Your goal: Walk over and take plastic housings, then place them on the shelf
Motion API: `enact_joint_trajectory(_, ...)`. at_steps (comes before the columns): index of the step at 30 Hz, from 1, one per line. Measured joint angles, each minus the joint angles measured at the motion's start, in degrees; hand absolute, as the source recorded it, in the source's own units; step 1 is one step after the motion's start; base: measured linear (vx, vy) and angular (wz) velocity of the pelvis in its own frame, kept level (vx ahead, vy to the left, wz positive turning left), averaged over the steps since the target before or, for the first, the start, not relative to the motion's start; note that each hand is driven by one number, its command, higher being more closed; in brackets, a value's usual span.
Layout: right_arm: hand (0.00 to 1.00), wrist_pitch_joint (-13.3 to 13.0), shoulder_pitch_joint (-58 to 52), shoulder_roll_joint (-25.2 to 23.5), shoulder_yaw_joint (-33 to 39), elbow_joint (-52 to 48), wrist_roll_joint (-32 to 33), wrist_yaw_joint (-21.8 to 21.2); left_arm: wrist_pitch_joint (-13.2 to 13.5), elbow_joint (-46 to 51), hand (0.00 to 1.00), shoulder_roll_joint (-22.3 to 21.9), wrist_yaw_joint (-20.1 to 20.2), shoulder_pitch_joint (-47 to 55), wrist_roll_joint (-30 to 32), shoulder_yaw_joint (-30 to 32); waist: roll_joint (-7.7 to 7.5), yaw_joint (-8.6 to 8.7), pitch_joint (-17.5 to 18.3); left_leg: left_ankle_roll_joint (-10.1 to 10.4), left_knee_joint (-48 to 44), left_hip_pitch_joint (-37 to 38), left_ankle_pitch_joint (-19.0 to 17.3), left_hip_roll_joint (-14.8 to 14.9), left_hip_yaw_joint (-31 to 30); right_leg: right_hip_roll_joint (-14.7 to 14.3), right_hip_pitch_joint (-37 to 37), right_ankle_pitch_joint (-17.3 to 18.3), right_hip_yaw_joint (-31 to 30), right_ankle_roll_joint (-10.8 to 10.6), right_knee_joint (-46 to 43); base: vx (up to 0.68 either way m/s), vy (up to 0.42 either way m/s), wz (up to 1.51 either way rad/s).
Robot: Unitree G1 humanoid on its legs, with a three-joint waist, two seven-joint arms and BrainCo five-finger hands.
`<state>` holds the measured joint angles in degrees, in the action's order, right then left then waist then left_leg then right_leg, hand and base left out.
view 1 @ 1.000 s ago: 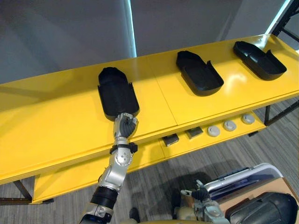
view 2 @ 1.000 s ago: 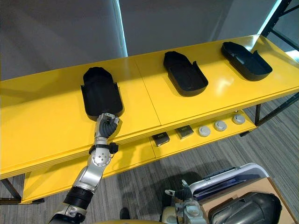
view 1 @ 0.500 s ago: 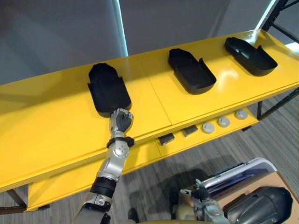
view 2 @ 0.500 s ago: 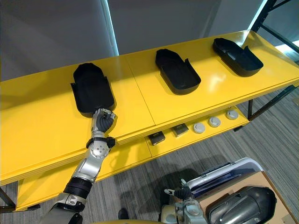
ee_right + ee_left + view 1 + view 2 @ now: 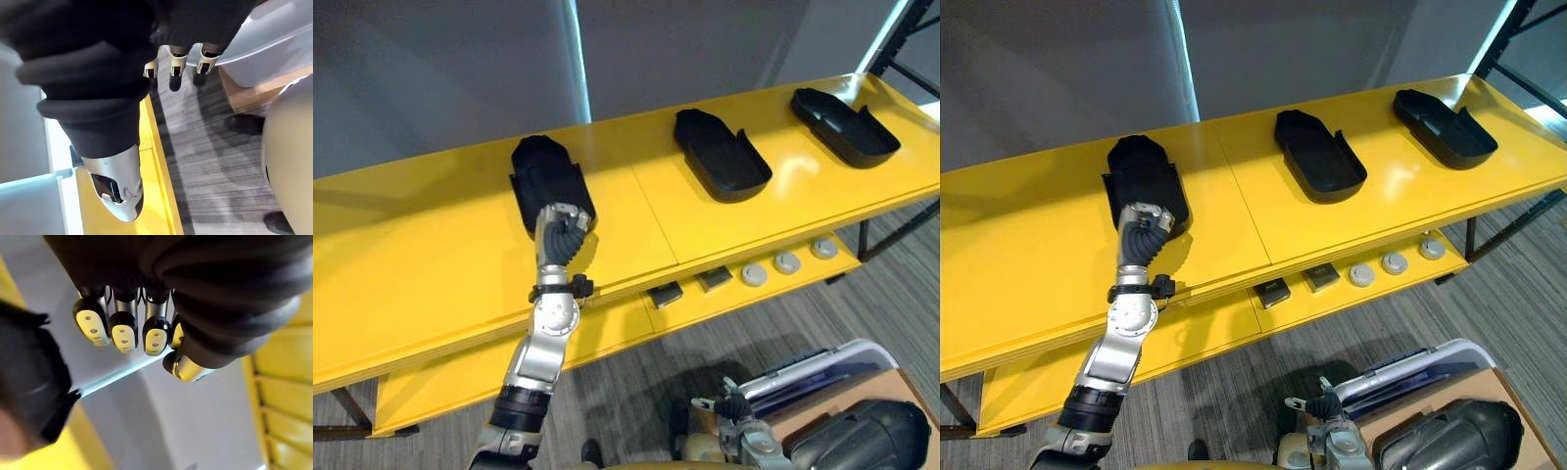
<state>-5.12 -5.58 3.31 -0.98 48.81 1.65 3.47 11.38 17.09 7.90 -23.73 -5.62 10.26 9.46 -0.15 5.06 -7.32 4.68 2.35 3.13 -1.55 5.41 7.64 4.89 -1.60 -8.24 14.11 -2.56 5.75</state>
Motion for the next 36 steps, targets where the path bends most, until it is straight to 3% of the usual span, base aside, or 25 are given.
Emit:
enact_joint_trajectory(2, 0.00, 0.22, -0.56, 0.25, 0.56, 0.14, -0.02, 0.08, 2.00, 0.19, 1.00, -0.33, -2.22, 3.36, -6.47, 9.40, 0.04, -1.53, 0.28, -0.03, -0.44, -0.56, -0.01, -0.20, -1.62, 0.20, 0.49, 0.19, 1.21, -0.01, 0.00, -0.04, -0.007, 0.33)
enact_joint_trajectory(4, 0.00, 0.50, -0.89, 0.39, 1.07, 0.38, -0.02, 0.15, 2.85, -1.89, 1.00, -1.18, -4.04, 6.67, -10.02, 14.60, 0.04, -2.52, 0.28, -0.22, -0.35, -0.78, 0.16, -0.37, -2.97, 0.18, 1.16, 0.35, 2.56, -0.08, -0.01, -0.04, -0.018, 0.42)
enact_joint_trajectory(7, 0.00, 1.02, -1.31, 0.32, 1.76, 0.08, -0.05, 0.23, 2.49, -9.58, 1.00, -1.99, -5.20, 13.47, -15.12, 17.94, -0.42, -3.45, 0.86, -0.27, -0.25, -0.61, 0.39, -0.58, -4.69, 0.47, 2.65, 0.94, 4.79, -0.31, 0.00, -0.03, -0.004, 0.39)
enact_joint_trajectory(9, 0.00, 1.12, -1.27, 0.14, 1.75, -1.15, -0.12, 0.24, -0.19, -16.23, 1.00, -2.49, -4.39, 16.61, -16.49, 18.28, -0.83, -4.56, 1.25, -0.18, -0.15, -0.61, 0.56, -0.57, -5.22, 0.47, 2.90, 1.07, 5.26, -0.23, 0.00, -0.02, -0.003, 0.21)
enact_joint_trajectory(10, 0.00, 1.14, -1.21, -0.06, 1.70, -1.51, -0.13, 0.23, -1.92, -21.66, 0.00, -2.96, -3.45, 18.03, -16.48, 18.37, -1.10, -4.72, 1.49, -0.25, 0.03, -0.60, 0.69, -0.54, -5.63, 0.50, 3.12, 1.24, 5.81, -0.22, -0.01, -0.02, -0.008, 0.16)
enact_joint_trajectory(13, 0.00, 1.21, -1.34, -1.00, 1.43, -3.92, -0.19, 0.17, -6.55, -36.27, 0.00, -4.62, -0.72, 19.23, -13.89, 18.37, -1.27, -4.81, 2.46, -0.11, 1.15, -0.23, 0.89, -0.40, -5.56, 0.54, 3.30, 1.67, 6.43, -0.25, -0.01, -0.01, 0.000, 0.13)
enact_joint_trajectory(17, 0.00, 1.21, -1.43, -1.17, 0.47, -4.60, -0.17, 0.23, -9.22, -52.98, 0.00, -7.05, 2.57, 19.58, -13.91, 15.21, -1.45, -4.68, 3.21, 0.17, 1.67, 0.89, 1.02, -0.11, -4.31, 0.55, 3.54, 1.78, 5.50, -0.13, -0.01, 0.02, 0.008, -0.12)
enact_joint_trajectory(19, 0.00, 1.22, -1.63, -1.07, 0.60, -4.54, -0.15, 0.42, -9.51, -55.88, 0.00, -7.36, 3.91, 19.59, -13.92, 13.02, -0.83, -4.49, 2.82, 0.14, 1.65, 1.15, 1.08, -0.11, -4.02, 0.50, 3.53, 1.78, 5.22, -0.13, -0.01, 0.02, 0.000, -0.11)
enact_joint_trajectory(20, 0.00, 1.22, -1.59, -1.06, 0.63, -4.51, -0.12, 0.76, -9.60, -57.09, 0.00, -7.42, 4.98, 19.54, -13.91, 11.99, -1.44, -4.36, 3.18, -0.02, 1.70, 1.50, 1.19, -0.02, -3.61, 0.40, 3.54, 1.78, 4.83, -0.13, -0.01, 0.02, 0.001, -0.14)
enact_joint_trajectory(25, 0.00, 1.21, -1.48, -0.87, 2.35, -4.49, -0.05, 1.79, -9.46, -58.65, 0.00, -6.12, 7.52, 17.67, -11.17, 7.40, -0.94, -4.05, 2.80, -0.08, 1.65, 1.74, 1.22, 0.16, -3.03, 0.29, 3.48, 1.77, 4.37, -0.13, 0.00, 0.00, -0.003, -0.06)
enact_joint_trajectory(31, 0.00, 1.21, -1.06, -0.61, 3.26, -4.10, -0.04, 1.84, -9.25, -60.11, 0.00, -4.90, 8.81, 16.68, -7.01, 1.18, -0.05, -2.80, 2.26, 0.59, 1.58, 2.57, 0.64, 0.57, -1.33, -0.17, 3.42, 1.81, 2.72, -0.07, 0.00, -0.01, -0.002, -0.14)
enact_joint_trajectory(36, 0.00, 1.17, -1.01, -0.49, 3.44, -4.05, -0.15, 1.87, -9.21, -60.52, 0.00, -5.06, 8.86, 15.50, -4.98, -2.10, 0.63, -2.77, 1.51, 1.25, -4.69, 1.08, -4.16, 1.96, 0.87, -1.18, 3.06, 3.34, 0.06, 0.25, -1.02, 0.00, -0.008, -0.30)
